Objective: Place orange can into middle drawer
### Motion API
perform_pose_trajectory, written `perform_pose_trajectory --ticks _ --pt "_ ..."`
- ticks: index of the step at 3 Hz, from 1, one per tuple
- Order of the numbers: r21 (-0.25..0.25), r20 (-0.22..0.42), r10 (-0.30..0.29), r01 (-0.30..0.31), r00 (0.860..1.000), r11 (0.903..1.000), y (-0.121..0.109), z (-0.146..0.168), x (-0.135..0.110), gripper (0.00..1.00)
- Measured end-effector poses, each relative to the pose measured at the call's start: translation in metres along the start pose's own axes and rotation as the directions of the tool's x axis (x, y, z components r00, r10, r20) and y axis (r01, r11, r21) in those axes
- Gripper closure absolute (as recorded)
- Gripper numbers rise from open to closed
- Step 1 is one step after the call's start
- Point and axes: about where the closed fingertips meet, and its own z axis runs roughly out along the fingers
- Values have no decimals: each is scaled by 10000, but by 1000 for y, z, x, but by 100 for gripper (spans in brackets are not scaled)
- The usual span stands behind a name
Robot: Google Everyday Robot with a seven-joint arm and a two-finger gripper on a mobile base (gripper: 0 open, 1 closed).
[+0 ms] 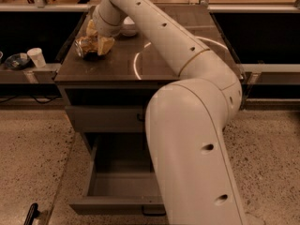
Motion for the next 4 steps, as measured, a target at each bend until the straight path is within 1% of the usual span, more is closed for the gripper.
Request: perform_pose_trajectory --ticks 1,2,3,4 --pt "485 989 -416 369 9942 9981 7 -26 -18 86" --pt "157 1621 -1315 1307 9780 9913 45 -73 -60 85" --pt "-1108 1440 -1513 1679 9779 9796 86 -85 -89 85" --pt "-2783 563 -1371 1475 9890 9491 134 -86 -104 85"
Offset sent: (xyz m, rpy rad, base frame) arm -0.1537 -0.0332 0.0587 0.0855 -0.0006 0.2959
